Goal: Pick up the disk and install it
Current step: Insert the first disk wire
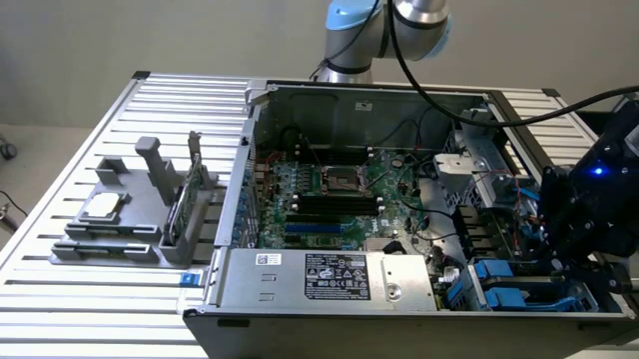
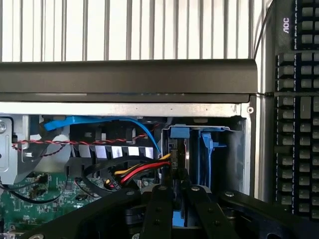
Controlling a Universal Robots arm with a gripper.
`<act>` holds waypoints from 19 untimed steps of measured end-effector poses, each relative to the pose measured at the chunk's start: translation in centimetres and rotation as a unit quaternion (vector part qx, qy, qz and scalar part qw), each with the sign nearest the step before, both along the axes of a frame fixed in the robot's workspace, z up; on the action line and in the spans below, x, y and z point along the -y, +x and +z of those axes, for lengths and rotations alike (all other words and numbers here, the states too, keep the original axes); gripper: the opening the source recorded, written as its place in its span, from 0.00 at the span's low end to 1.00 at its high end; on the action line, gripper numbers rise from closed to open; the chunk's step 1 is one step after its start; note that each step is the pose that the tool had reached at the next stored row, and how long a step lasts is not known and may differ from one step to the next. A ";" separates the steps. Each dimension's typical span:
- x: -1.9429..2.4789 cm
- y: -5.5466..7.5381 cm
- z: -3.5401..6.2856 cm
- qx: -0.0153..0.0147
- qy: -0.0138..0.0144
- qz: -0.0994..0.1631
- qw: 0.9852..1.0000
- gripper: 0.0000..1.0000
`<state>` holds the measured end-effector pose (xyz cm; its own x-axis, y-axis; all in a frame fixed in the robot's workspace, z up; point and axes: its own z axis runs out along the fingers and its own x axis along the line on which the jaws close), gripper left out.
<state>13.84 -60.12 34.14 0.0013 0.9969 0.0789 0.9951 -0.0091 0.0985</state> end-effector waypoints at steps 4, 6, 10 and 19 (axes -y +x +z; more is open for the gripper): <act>-0.04 -0.2 -0.07 0.004 -0.001 -0.003 1.000 0.16; -0.06 -0.3 -0.12 0.006 -0.002 -0.004 1.000 0.16; -0.12 -0.4 -0.16 0.009 -0.003 -0.006 1.000 0.16; -0.34 -0.6 -0.21 0.014 -0.006 -0.011 1.000 0.16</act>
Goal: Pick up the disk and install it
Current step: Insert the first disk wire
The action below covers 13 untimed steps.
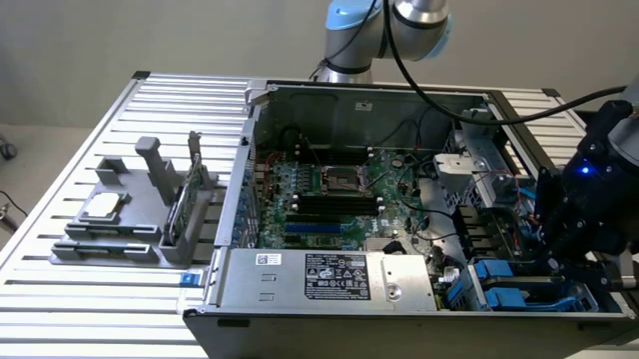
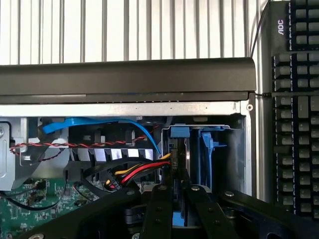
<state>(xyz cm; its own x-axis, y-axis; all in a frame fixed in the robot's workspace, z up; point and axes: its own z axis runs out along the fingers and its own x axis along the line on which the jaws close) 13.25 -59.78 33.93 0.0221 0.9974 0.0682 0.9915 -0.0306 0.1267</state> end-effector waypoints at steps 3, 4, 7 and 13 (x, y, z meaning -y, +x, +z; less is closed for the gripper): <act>-0.06 -0.1 -0.03 0.001 -0.001 -0.002 1.000 0.16; -0.07 -0.1 -0.04 0.002 -0.001 -0.003 1.000 0.16; -0.09 -0.1 -0.07 0.002 -0.001 -0.008 1.000 0.16; -0.18 -0.1 -0.13 0.004 -0.002 -0.016 1.000 0.16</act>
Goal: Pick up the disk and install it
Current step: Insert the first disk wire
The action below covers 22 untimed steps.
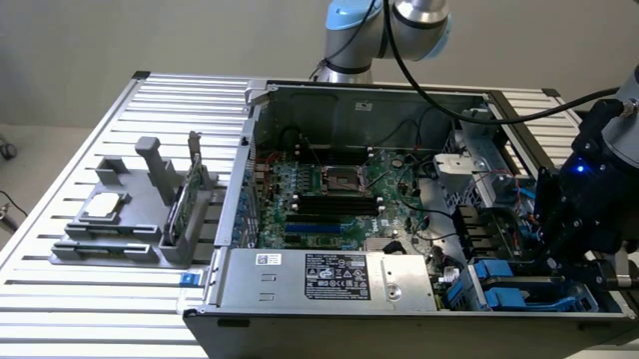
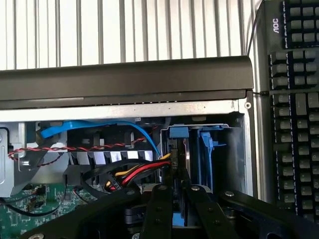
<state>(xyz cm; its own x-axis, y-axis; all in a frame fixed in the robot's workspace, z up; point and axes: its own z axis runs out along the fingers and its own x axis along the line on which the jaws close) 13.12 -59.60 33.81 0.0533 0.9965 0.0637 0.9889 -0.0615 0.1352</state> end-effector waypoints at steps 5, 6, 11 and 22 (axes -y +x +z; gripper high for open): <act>-0.07 -0.1 -0.12 0.003 -0.001 -0.005 1.000 0.16; -0.08 -0.2 -0.15 0.004 -0.001 -0.006 1.000 0.16; -0.08 -0.2 -0.36 0.004 -0.001 -0.008 1.000 0.16; -0.08 -0.1 -0.59 0.004 -0.001 -0.010 1.000 0.16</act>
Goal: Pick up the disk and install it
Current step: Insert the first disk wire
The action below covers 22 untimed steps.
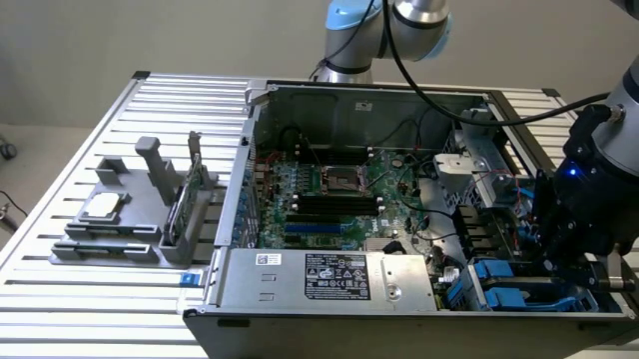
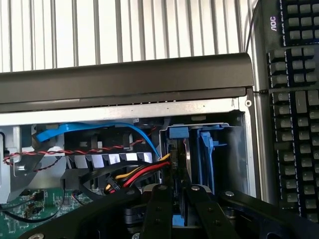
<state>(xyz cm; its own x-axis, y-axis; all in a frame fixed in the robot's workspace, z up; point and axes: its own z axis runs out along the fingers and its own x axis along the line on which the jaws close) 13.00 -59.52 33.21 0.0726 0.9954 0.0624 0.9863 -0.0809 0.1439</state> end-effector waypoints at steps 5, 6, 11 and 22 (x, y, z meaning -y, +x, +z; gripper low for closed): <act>0.00 0.1 -0.02 0.000 0.000 0.000 1.000 0.16; 0.00 0.1 -0.04 0.000 0.000 0.000 1.000 0.16; 0.00 0.1 -0.25 0.000 0.000 0.000 1.000 0.16; 0.01 0.0 1.36 0.000 0.001 -0.001 1.000 0.25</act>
